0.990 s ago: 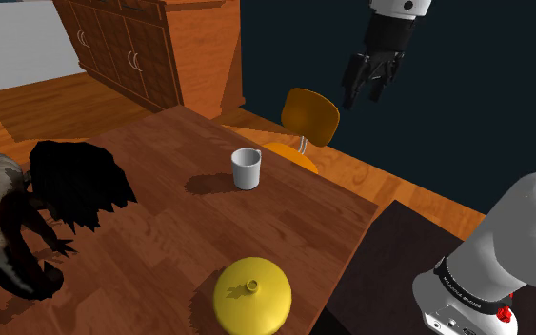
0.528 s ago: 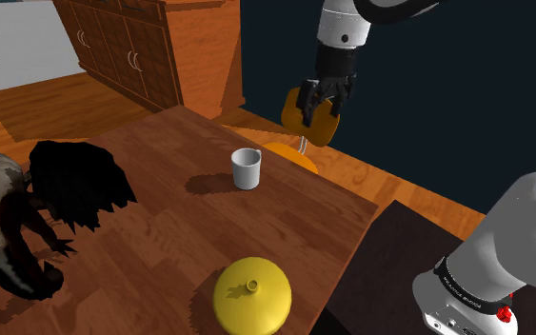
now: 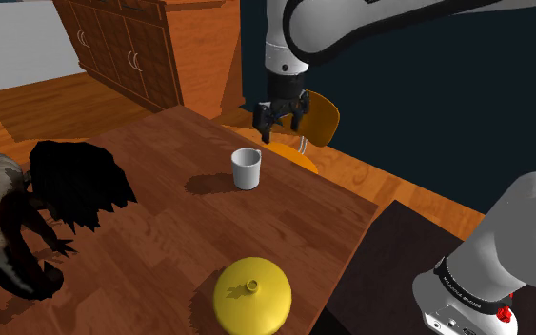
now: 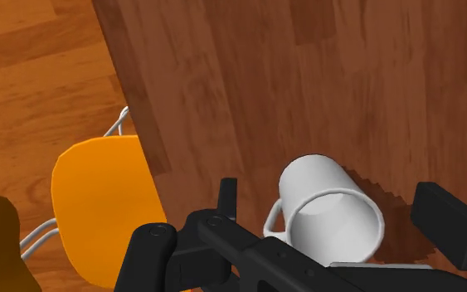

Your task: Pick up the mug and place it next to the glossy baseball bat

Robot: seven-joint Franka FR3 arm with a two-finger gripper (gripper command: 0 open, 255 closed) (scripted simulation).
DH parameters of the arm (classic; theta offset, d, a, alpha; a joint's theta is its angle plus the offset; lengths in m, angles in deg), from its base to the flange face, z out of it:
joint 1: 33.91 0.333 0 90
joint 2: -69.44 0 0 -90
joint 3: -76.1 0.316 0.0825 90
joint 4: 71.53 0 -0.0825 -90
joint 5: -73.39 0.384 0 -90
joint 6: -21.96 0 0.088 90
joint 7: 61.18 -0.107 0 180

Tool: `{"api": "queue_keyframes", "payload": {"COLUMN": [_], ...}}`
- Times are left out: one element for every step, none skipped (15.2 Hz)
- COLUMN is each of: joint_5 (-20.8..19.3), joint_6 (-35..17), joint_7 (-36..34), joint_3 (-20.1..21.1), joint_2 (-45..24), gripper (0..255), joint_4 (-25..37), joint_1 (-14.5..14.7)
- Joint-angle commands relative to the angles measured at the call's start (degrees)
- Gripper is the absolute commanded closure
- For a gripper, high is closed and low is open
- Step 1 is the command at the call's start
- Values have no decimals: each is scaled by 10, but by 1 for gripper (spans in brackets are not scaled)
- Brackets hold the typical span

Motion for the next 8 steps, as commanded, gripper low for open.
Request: {"api": "queue_keyframes", "payload": {"joint_5": [-15,-24,-33,-42,-52,-61,-71,-81], "joint_6": [-16,-21,-26,-30,-33,-36,-37,-38], "joint_7": [-18,-27,-37,-47,-56,-66,-75,-83], "joint_3": [10,14,18,21,24,26,27,28], "joint_2": [-44,-66,-89,-111,-134,-157,-180,-204], "gripper": [0,0,0,0,0,0,0,0], "joint_4": [23,38,53,68,85,102,120,140], "joint_1": [3,5,8,11,14,19,23,29]}}
